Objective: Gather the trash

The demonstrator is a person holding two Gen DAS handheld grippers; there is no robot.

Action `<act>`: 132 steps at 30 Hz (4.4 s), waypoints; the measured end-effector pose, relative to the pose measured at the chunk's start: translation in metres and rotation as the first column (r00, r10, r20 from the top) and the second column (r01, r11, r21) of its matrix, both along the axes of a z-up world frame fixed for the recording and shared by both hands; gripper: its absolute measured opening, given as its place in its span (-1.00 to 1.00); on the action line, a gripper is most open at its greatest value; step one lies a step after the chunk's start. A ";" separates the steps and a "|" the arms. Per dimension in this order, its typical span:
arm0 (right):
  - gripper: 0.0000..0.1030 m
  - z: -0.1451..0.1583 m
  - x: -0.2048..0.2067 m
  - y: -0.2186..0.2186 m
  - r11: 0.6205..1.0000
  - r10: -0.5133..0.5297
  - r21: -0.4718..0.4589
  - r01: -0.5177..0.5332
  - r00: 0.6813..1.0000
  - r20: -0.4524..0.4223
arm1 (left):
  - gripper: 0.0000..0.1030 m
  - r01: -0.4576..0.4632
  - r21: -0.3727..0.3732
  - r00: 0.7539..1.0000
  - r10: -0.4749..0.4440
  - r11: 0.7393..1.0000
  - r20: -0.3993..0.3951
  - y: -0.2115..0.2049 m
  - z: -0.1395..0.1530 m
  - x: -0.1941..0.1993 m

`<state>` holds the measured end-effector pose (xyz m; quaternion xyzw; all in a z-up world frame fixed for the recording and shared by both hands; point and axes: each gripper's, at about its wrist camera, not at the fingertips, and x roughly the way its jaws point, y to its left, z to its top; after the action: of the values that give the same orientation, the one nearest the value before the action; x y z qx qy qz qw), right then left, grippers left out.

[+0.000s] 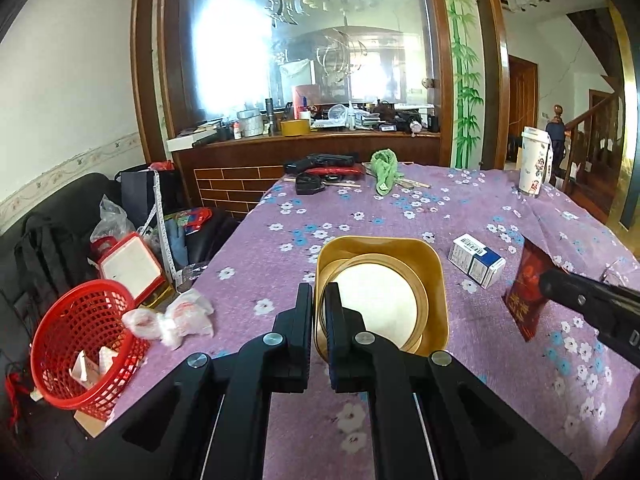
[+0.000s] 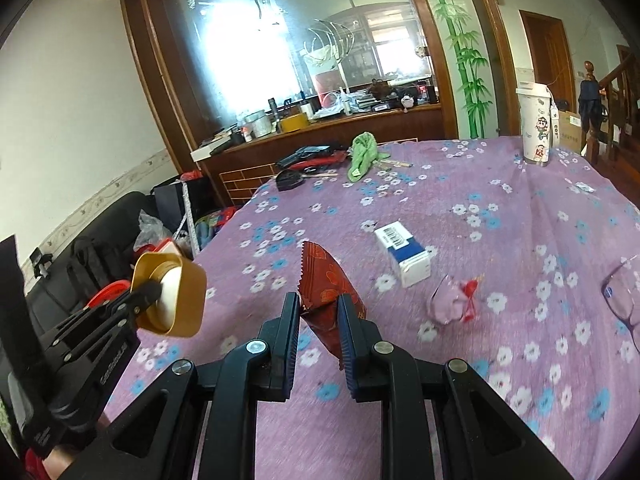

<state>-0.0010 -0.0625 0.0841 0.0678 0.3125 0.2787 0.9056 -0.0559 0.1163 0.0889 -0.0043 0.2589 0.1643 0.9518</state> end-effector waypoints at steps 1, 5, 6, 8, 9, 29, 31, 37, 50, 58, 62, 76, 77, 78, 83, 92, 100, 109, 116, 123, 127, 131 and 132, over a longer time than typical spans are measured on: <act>-0.60 0.002 -0.005 0.001 1.000 0.001 -0.004 -0.001 1.000 0.004 | -0.89 0.000 -0.004 1.000 0.000 1.000 0.004 0.001 0.001 -0.003; -0.60 0.008 -0.021 0.003 1.000 0.011 0.000 -0.011 1.000 0.008 | -0.89 -0.001 -0.014 1.000 0.001 1.000 0.021 0.006 0.005 -0.017; -0.60 0.009 -0.025 0.004 1.000 0.015 0.003 -0.015 1.000 0.005 | -0.89 -0.001 -0.015 1.000 0.002 1.000 0.025 0.007 0.006 -0.020; -0.60 0.011 -0.032 0.007 1.000 0.022 0.009 -0.022 1.000 0.000 | -0.89 -0.003 -0.016 0.999 0.004 1.000 0.033 0.011 0.010 -0.029; -0.60 0.012 -0.035 0.008 1.000 0.026 0.011 -0.026 1.000 -0.002 | -0.89 -0.004 -0.019 0.999 0.005 1.000 0.036 0.013 0.011 -0.033; -0.60 0.040 -0.069 0.113 0.954 0.298 0.048 -0.295 0.953 -0.055 | -0.89 -0.152 -0.084 0.984 0.158 0.985 0.076 0.115 0.034 -0.109; -0.60 0.044 -0.071 0.127 0.945 0.326 0.053 -0.323 0.944 -0.057 | -0.89 -0.192 -0.089 0.978 0.198 0.977 0.070 0.134 0.033 -0.117; -0.60 0.052 -0.074 0.181 0.906 0.422 0.062 -0.418 0.904 -0.073 | -0.88 -0.318 -0.108 0.945 0.324 0.942 0.043 0.192 0.024 -0.142; -0.60 0.039 -0.073 0.281 0.845 0.534 0.076 -0.529 0.834 -0.138 | -0.88 -0.420 -0.146 0.907 0.420 0.896 -0.036 0.249 -0.005 -0.158; -0.60 0.039 -0.063 0.327 0.831 0.555 0.074 -0.551 0.818 -0.150 | -0.88 -0.436 -0.149 0.900 0.432 0.888 -0.057 0.262 -0.010 -0.150; -0.59 0.041 -0.058 0.342 0.833 0.552 0.067 -0.549 0.821 -0.145 | -0.87 -0.443 -0.146 0.896 0.440 0.885 -0.056 0.265 -0.007 -0.148; 0.03 0.060 -0.056 0.305 0.856 0.515 0.106 -0.506 0.854 -0.075 | 0.09 -0.458 -0.149 0.885 0.465 0.876 0.015 0.262 0.006 -0.157; 0.06 0.060 -0.057 0.297 0.860 0.507 0.102 -0.499 0.859 -0.071 | 0.13 -0.454 -0.150 0.887 0.462 0.878 0.018 0.258 0.007 -0.157; 0.09 0.059 -0.057 0.291 0.864 0.501 0.102 -0.493 0.863 -0.071 | 0.15 -0.449 -0.151 0.889 0.457 0.881 0.020 0.255 0.008 -0.157; 0.29 0.051 -0.052 0.253 0.886 0.460 0.116 -0.448 0.881 -0.110 | 0.25 -0.406 -0.128 0.911 0.412 0.905 0.020 0.230 0.010 -0.148; 0.29 0.022 -0.046 0.176 0.936 0.352 0.084 -0.343 0.922 -0.163 | 0.36 -0.272 -0.096 0.962 0.272 0.958 -0.014 0.165 0.005 -0.120; 0.29 0.012 -0.030 0.081 0.975 0.204 0.126 -0.181 0.958 -0.201 | 0.37 -0.138 -0.082 0.990 0.134 0.987 -0.049 0.105 0.004 -0.093; 0.34 0.010 0.010 -0.027 0.987 -0.062 0.130 0.099 0.964 -0.260 | 0.37 0.067 -0.099 0.989 -0.079 0.993 -0.124 0.029 0.011 -0.058; 0.37 -0.015 0.072 -0.078 0.974 -0.201 0.028 0.227 0.908 -0.367 | 0.38 0.248 -0.197 0.943 -0.283 0.948 -0.175 -0.023 0.032 -0.034; 0.37 -0.045 0.103 -0.062 0.982 -0.182 -0.036 0.183 0.897 -0.403 | 0.38 0.260 -0.256 0.920 -0.319 0.931 -0.229 -0.052 0.034 0.009; -0.14 -0.059 0.111 -0.048 0.985 -0.172 -0.094 0.148 0.913 -0.370 | 0.38 0.233 -0.265 0.925 -0.297 0.936 -0.239 -0.056 0.036 0.027; -0.30 -0.067 0.112 -0.052 0.989 -0.145 -0.070 0.129 0.927 -0.347 | 0.38 0.208 -0.248 0.932 -0.269 0.946 -0.245 -0.062 0.043 0.046; -0.31 -0.066 0.111 -0.058 0.989 -0.148 -0.060 0.136 0.932 -0.330 | 0.38 0.202 -0.242 0.932 -0.262 0.949 -0.249 -0.065 0.044 0.053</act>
<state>0.1103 -0.1202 0.0177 0.1202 0.4604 0.1916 0.8584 -0.0033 0.0513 0.1334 -0.0523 0.4045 0.0204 0.9128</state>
